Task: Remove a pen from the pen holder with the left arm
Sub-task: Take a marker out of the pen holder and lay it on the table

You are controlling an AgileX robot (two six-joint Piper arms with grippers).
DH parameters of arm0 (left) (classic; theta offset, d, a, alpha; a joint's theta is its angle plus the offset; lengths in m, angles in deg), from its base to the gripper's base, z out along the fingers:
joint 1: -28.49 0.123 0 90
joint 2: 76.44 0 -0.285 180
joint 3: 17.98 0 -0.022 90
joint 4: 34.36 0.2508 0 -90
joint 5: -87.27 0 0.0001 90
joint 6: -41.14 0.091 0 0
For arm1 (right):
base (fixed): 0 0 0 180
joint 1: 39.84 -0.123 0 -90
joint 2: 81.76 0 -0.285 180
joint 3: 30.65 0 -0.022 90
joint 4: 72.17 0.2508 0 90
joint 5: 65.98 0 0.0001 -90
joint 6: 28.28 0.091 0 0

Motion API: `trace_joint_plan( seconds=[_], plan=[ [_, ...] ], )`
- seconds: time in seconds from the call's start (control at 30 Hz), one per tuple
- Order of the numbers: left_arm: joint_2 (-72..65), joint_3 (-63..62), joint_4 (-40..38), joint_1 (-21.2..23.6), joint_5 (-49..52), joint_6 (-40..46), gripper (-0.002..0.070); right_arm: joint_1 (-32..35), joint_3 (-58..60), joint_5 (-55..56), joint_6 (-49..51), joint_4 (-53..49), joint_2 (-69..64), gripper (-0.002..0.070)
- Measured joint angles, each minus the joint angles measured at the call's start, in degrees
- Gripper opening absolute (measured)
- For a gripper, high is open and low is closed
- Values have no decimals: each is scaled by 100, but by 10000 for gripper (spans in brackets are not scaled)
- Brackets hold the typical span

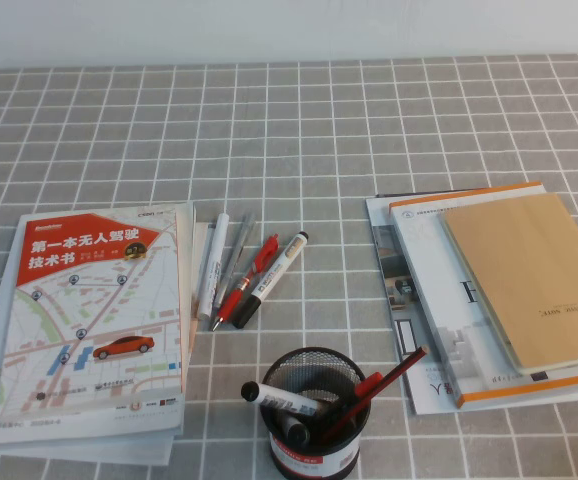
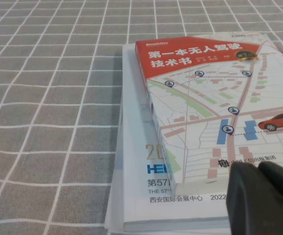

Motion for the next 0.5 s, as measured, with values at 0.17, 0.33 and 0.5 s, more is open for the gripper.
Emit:
trace_joint_plan(
  seconds=[0.17,0.33,0.5],
  plan=[
    [0,0,0,0,0,0,-1,0,0,0,0,0,0,-13],
    [0,0,-32,0,0,0,-1,0,0,0,0,0,0,-13],
    [0,0,-257,0,-110,0,-1,0,0,0,0,0,0,-13]
  ],
)
